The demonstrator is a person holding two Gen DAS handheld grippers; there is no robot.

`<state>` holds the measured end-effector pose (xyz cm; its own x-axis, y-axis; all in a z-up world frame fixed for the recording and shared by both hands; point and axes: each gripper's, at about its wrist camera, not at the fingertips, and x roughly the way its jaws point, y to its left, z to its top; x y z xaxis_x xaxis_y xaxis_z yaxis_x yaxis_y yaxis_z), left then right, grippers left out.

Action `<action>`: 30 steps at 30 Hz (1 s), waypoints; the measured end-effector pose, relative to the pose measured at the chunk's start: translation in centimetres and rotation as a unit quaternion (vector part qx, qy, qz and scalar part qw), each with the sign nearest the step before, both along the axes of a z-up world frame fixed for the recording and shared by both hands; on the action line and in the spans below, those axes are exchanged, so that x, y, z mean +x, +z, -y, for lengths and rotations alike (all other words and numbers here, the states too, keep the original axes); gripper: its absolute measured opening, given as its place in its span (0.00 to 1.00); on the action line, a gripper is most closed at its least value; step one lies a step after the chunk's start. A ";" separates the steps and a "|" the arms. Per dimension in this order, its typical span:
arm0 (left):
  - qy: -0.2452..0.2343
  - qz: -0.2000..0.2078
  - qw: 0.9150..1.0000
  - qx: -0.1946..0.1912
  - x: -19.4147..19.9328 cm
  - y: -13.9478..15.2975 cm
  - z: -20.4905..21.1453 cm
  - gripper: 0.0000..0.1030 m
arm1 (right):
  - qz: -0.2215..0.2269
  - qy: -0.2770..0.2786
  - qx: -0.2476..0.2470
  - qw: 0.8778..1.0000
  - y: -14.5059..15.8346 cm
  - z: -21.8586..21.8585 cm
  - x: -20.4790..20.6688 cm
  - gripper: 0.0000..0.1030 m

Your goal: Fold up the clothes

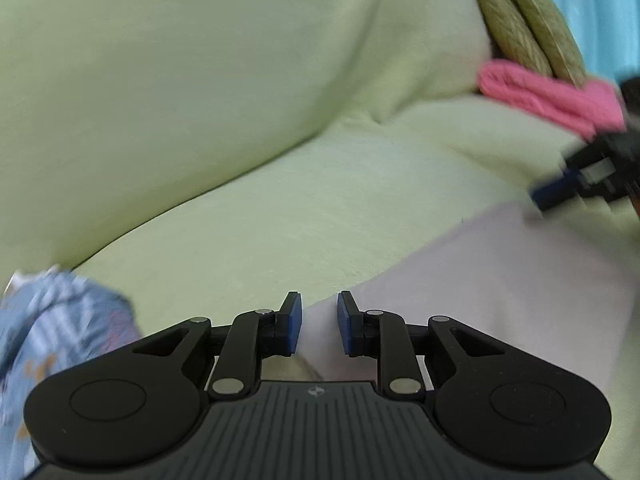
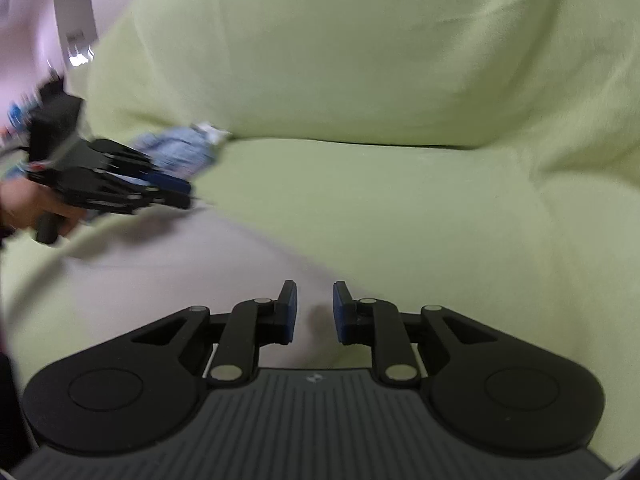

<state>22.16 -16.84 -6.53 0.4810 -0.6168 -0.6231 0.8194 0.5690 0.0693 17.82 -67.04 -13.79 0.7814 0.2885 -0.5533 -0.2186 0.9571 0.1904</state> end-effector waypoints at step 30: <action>0.109 -0.144 0.978 -0.102 -6.7 -2.5 -9.9 0.00 | -0.051 -0.100 0.133 0.985 -1.9 -2.2 -8.2 0.32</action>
